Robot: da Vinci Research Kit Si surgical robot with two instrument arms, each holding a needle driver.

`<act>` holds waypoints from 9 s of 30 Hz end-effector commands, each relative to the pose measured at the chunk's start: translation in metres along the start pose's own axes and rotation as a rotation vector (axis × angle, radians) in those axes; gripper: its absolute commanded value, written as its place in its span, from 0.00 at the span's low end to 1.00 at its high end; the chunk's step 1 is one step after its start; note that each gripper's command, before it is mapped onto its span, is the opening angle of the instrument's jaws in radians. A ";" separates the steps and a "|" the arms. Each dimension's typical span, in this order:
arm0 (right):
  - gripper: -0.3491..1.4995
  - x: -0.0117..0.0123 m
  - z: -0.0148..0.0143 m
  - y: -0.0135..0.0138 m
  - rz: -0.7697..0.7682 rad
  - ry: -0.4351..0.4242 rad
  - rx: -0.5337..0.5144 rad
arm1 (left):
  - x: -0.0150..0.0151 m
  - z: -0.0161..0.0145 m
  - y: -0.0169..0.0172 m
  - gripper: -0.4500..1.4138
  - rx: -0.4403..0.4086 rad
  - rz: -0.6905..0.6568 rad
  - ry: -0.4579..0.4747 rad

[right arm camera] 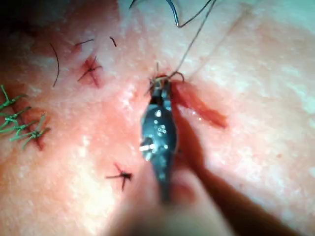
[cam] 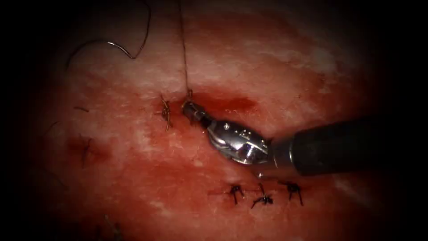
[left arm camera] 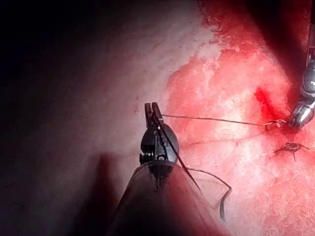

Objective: Wound Closure

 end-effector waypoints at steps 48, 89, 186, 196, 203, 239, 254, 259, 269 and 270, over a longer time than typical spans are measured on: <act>0.00 -0.0044 -0.0060 -0.0051 -0.018 -0.063 0.047 | -0.0017 0.0027 -0.0078 0.00 0.127 0.089 -0.055; 0.00 -0.0097 -0.0094 -0.0073 -0.063 -0.198 0.117 | 0.0008 0.0027 -0.0105 0.00 0.167 0.137 -0.088; 0.06 0.0093 0.0036 0.0044 0.189 -0.099 1.087 | -0.0059 -0.0093 0.0320 0.00 -0.253 -0.002 0.083; 0.15 0.0094 0.0031 0.0041 -0.195 -0.328 1.287 | -0.0067 -0.0079 0.0310 0.00 -0.261 0.006 0.059; 0.28 0.0092 0.0027 0.0033 -0.403 -0.507 1.378 | -0.0074 -0.0077 0.0307 0.00 -0.268 0.009 0.042; 0.57 0.0054 0.0011 0.0017 -1.053 -1.027 1.468 | -0.0078 -0.0077 0.0306 0.00 -0.277 -0.003 0.012; 0.41 0.0004 0.0002 0.0009 -1.174 -1.101 1.424 | -0.0078 -0.0080 0.0305 0.00 -0.279 -0.008 0.008; 0.00 0.0008 0.0005 0.0006 -1.189 -1.114 1.411 | -0.0078 -0.0081 0.0305 0.00 -0.277 -0.013 0.007; 0.00 0.0033 0.0021 -0.0003 -1.050 -1.004 1.319 | -0.0076 -0.0096 0.0318 0.00 -0.280 -0.012 0.004; 0.00 0.0039 0.0023 -0.0003 -1.006 -0.977 1.307 | -0.0075 -0.0099 0.0322 0.00 -0.281 -0.017 0.001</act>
